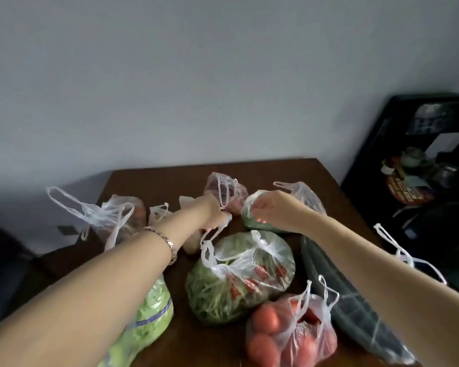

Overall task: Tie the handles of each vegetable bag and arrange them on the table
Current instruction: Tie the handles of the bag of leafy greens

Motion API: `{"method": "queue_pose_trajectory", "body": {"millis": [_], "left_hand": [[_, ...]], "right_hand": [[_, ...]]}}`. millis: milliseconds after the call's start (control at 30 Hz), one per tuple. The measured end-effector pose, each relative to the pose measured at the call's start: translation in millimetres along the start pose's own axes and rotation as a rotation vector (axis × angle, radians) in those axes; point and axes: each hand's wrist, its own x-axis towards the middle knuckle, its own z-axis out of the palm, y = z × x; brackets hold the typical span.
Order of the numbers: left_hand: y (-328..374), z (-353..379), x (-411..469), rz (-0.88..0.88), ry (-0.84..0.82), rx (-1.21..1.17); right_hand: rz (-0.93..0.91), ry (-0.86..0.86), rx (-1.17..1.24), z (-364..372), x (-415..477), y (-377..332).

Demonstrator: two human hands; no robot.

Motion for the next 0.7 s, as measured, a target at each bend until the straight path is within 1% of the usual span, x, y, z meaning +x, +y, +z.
{"method": "queue_pose_trajectory", "body": {"millis": [67,167,200,267,333,367,433,467,500,533,567,600,700], "left_hand": [[1,2,-1,-0.063,-0.108,0.065],[0,5,-9,-0.197,-0.474,0.202],[-1,6,-9,-0.206,-0.542,0.267],[-3,8,-6,-0.145,-0.568,0.413],[-2,9,-6,-0.026,-0.495,0.564],[-1,9,-6,0.000,-0.494,0.599],[-2,9,-3,0.007,-0.583,0.651],[-3,7,0,0.000,-0.616,0.666],[-3,5,2,-0.005,-0.613,0.643],[-3,3,3,-0.006,-0.568,0.576],[-3,0,3,-0.006,-0.492,0.430],[-5,0,6,-0.002,-0.397,0.228],[1,3,16,-0.017,-0.101,-0.574]], "right_hand": [[0.069,-0.041,-0.130,20,4,13],[0.198,-0.090,-0.251,54,11,31],[0.226,-0.085,-0.290,63,13,33],[0.262,-0.063,-0.361,76,19,37],[0.307,-0.062,-0.410,88,24,42],[0.320,-0.061,-0.433,92,26,43],[0.318,-0.026,-0.448,96,29,47],[0.301,-0.005,-0.434,97,30,51],[0.277,0.008,-0.397,95,30,54],[0.243,0.019,-0.335,94,29,57],[0.205,0.026,-0.262,91,26,58],[0.164,0.045,-0.185,87,23,59],[0.082,0.128,0.087,70,14,62]]}}
